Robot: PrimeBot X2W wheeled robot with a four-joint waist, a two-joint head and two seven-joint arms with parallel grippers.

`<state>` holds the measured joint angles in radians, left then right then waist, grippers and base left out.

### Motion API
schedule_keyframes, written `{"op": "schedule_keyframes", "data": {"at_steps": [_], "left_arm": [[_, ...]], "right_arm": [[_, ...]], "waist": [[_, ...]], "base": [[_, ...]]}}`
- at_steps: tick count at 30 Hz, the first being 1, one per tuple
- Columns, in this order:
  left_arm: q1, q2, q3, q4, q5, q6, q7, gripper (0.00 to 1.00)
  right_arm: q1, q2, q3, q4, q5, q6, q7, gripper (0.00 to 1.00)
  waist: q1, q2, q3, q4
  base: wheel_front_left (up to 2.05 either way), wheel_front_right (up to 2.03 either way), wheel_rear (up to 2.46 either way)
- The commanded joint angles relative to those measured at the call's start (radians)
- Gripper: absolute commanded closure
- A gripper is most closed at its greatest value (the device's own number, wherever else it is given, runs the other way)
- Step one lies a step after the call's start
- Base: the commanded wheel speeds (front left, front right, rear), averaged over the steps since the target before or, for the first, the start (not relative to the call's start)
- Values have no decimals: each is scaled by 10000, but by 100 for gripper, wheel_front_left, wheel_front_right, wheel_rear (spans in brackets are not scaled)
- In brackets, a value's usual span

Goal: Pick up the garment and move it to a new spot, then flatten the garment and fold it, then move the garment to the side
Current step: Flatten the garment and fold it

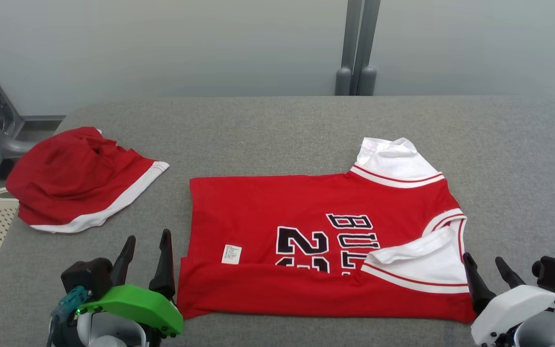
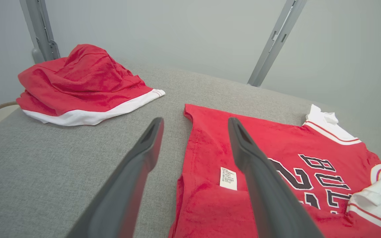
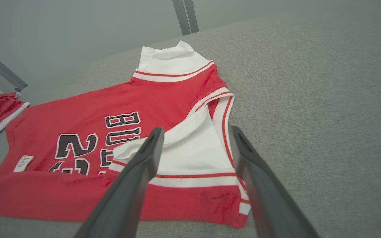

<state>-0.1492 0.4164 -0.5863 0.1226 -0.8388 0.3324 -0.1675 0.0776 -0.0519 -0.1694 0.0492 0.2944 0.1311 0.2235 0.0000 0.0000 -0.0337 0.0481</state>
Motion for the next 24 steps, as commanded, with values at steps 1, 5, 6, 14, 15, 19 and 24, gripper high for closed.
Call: {"op": "schedule_keyframes", "data": {"at_steps": [1,5,6,14,15,19,24], "left_arm": [[119,-156,153,63,-176,-256,-319,0],[120,-552,610,249,-141,-812,-850,0],[138,-693,782,236,-102,-963,-916,0],[989,-1840,2472,-4,1427,-2705,-964,0],[1099,-1938,2627,18,1633,-2849,-967,0],[1706,-2192,2933,266,2312,-3207,-969,0],[2340,-2281,3273,637,2902,-3386,-968,0]], "right_arm": [[-18,6,87,184,217,-7,-292,0],[-240,5,406,514,420,-6,-1344,0],[-288,4,488,568,355,-6,-1617,0],[-630,5,1211,1291,328,-6,-3172,0],[-648,1,1299,1335,248,-6,-3338,0],[-740,3,1632,1476,-157,-6,-3801,0],[-674,5,1757,1607,-639,-6,-3971,0]], "waist": [[0,0,-252,141],[0,0,-430,196],[0,0,-455,200],[0,0,-574,190],[0,0,-579,181],[0,0,-585,89],[0,0,-600,20]], "base": [[0,0,0],[0,0,0],[0,0,0],[0,0,0],[0,0,0],[0,0,0],[0,0,0]]}}
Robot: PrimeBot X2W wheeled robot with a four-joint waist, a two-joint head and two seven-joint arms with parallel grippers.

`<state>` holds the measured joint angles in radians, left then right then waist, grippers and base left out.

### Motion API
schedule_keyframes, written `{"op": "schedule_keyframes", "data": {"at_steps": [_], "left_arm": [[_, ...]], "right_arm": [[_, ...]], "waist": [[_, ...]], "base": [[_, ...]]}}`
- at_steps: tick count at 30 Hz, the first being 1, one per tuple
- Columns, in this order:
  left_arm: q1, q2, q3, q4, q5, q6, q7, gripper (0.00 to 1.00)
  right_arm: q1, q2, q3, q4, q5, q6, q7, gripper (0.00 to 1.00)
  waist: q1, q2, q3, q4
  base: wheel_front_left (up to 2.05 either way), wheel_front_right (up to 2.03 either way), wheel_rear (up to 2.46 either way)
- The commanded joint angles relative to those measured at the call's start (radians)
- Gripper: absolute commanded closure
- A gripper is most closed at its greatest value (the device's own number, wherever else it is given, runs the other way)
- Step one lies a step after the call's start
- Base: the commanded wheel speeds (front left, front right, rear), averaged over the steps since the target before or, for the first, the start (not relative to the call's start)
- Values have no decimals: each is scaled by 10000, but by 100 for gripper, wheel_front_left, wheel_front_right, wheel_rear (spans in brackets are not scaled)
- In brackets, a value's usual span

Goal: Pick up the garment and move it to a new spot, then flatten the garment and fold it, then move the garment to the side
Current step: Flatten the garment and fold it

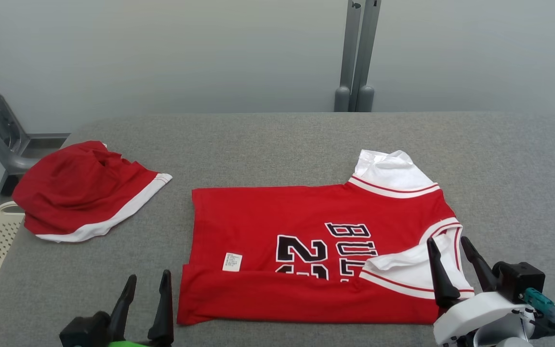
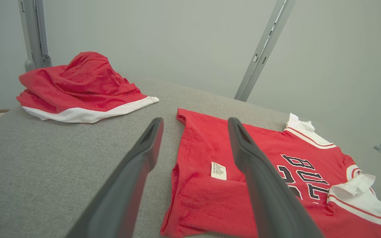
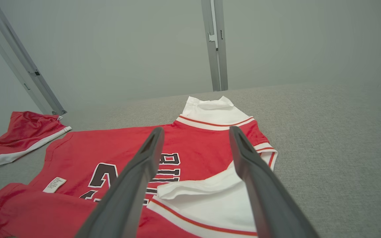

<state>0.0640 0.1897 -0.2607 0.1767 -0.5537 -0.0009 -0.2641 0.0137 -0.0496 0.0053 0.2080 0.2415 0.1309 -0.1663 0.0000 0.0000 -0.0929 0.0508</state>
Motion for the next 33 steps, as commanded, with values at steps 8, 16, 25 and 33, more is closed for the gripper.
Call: {"op": "schedule_keyframes", "data": {"at_steps": [8,16,25,33], "left_arm": [[530,242,-51,835,344,94,178,0],[561,266,-53,715,177,170,394,0],[507,319,-140,685,4,186,816,0],[-134,372,-157,557,-134,232,1285,0]], "right_arm": [[303,-18,92,49,-1072,-5,124,0],[374,-21,44,13,-1157,-5,234,0],[235,-19,42,32,-1129,-5,304,0],[-369,-19,91,24,-1802,-5,681,0]], "waist": [[0,0,-16,14],[0,0,10,-11],[0,0,124,-111],[0,0,431,-147]], "base": [[0,0,0],[0,0,0],[0,0,0],[0,0,0]]}}
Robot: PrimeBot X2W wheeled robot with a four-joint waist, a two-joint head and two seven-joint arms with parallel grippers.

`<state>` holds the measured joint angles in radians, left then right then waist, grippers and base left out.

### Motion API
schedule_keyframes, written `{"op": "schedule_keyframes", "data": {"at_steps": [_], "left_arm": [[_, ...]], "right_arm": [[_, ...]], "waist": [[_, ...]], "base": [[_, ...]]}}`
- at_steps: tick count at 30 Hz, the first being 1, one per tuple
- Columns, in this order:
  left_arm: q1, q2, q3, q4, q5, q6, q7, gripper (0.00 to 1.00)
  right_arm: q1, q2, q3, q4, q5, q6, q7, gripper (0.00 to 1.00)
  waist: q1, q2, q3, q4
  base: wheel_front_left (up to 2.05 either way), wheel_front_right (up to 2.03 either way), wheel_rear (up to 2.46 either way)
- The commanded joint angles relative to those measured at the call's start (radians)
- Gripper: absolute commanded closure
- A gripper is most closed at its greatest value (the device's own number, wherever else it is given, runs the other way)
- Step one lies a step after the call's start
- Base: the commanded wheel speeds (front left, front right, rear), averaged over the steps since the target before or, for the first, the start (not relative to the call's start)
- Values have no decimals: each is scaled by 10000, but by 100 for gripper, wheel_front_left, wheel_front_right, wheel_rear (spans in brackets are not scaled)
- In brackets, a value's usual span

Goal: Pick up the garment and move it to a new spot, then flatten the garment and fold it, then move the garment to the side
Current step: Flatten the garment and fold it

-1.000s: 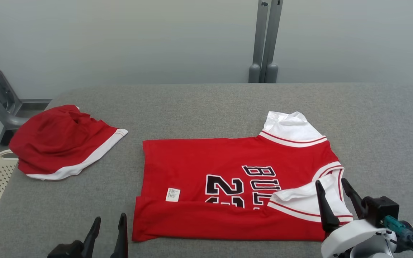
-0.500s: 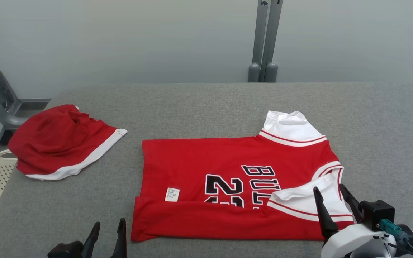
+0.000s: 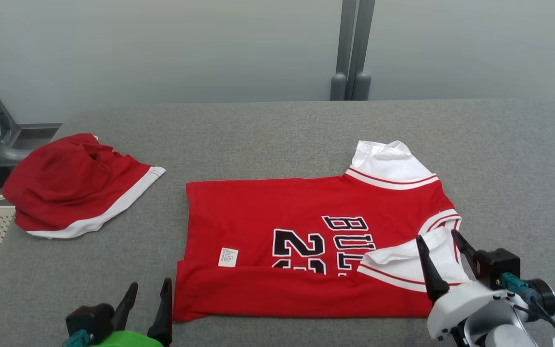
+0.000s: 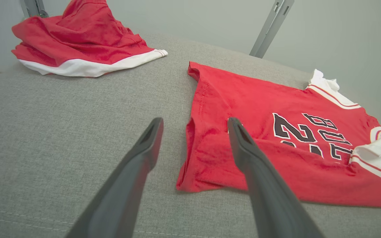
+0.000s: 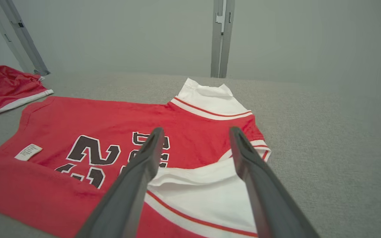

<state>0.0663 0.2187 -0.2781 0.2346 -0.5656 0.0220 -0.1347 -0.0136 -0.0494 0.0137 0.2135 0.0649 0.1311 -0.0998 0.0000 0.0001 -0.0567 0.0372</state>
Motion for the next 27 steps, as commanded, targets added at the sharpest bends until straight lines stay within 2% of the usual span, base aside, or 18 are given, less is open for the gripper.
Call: {"op": "schedule_keyframes", "data": {"at_steps": [1,4,7,18,22,27], "left_arm": [[-288,139,-16,-26,-1,-33,129,0],[-898,197,-108,63,-74,-76,746,0],[-1713,318,-207,303,-112,-60,1528,0],[-5825,327,-350,1944,-136,174,4111,0],[-7012,399,-507,2720,121,307,4616,0],[-7916,426,-705,3401,326,382,5211,0]], "right_arm": [[-235,-21,17,-51,-148,-7,131,0],[-822,-75,120,-34,-256,-7,676,0],[-1637,-397,339,44,-109,-7,1486,0],[-5326,-2017,1095,838,1154,-4,5156,0],[-6343,-2459,1397,1132,1346,-7,5341,0],[-7148,-2706,1722,1463,1443,-7,5322,0]], "waist": [[0,-1,130,-16],[0,-1,388,-36],[0,-1,851,-85],[0,-1,2874,-214],[0,-1,3417,-290],[0,-1,3825,-362]], "base": [[0,0,0],[0,0,0],[0,0,0],[0,0,0],[0,0,0],[0,0,0]]}}
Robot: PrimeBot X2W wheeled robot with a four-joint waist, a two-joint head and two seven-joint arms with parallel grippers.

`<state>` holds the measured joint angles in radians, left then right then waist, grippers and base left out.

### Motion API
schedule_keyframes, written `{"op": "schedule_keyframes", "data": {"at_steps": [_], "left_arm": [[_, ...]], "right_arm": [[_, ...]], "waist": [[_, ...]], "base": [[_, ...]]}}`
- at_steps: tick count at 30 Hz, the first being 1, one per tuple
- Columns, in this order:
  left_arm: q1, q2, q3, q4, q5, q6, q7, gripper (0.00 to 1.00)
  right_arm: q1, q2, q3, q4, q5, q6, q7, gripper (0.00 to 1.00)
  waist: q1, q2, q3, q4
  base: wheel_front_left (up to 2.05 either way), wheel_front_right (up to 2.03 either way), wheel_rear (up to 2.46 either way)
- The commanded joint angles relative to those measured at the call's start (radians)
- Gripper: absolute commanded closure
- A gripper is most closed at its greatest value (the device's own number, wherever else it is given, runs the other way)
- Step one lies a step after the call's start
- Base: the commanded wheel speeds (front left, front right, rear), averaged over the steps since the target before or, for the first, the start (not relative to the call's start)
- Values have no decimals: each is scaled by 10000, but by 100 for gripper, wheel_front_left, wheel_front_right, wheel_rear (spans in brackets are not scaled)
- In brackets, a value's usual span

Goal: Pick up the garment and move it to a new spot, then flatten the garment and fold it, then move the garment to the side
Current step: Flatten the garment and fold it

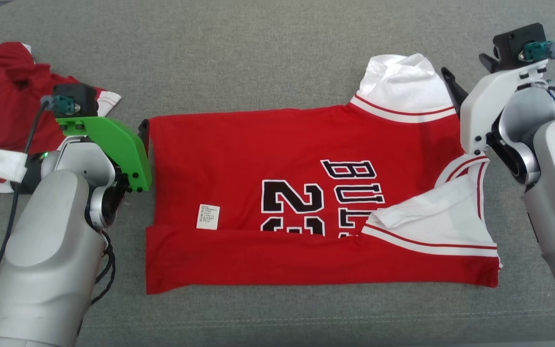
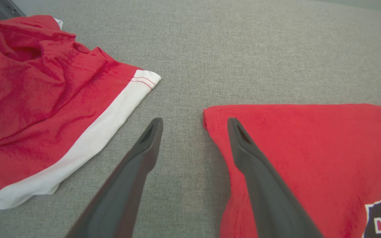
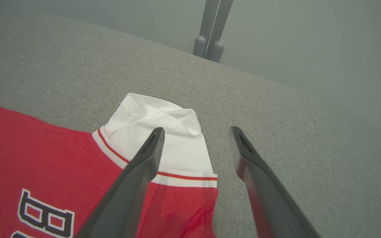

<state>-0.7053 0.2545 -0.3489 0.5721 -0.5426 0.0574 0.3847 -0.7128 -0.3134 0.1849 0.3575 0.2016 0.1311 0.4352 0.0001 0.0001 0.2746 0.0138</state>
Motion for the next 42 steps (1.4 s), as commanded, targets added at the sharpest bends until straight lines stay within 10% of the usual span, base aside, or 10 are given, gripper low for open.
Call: {"op": "schedule_keyframes", "data": {"at_steps": [1,25,34,42], "left_arm": [[-362,87,-67,201,153,12,154,0],[-2176,-126,-599,2446,201,-300,754,0],[-2274,-248,-900,2589,77,-513,1780,100],[-2257,-478,-1088,2287,103,-406,1775,100]], "right_arm": [[-304,-105,85,104,98,-7,-58,0],[-1475,-330,447,811,79,-7,-621,0],[-1511,-494,449,931,72,-7,-621,0],[-1830,-654,232,1176,92,-7,-291,0]], "waist": [[-1,-1,596,-148],[-1,-1,1578,-345],[-1,-1,1628,-223],[-1,-1,1774,-22]], "base": [[0,0,0],[0,0,0],[0,0,0],[0,0,0]]}}
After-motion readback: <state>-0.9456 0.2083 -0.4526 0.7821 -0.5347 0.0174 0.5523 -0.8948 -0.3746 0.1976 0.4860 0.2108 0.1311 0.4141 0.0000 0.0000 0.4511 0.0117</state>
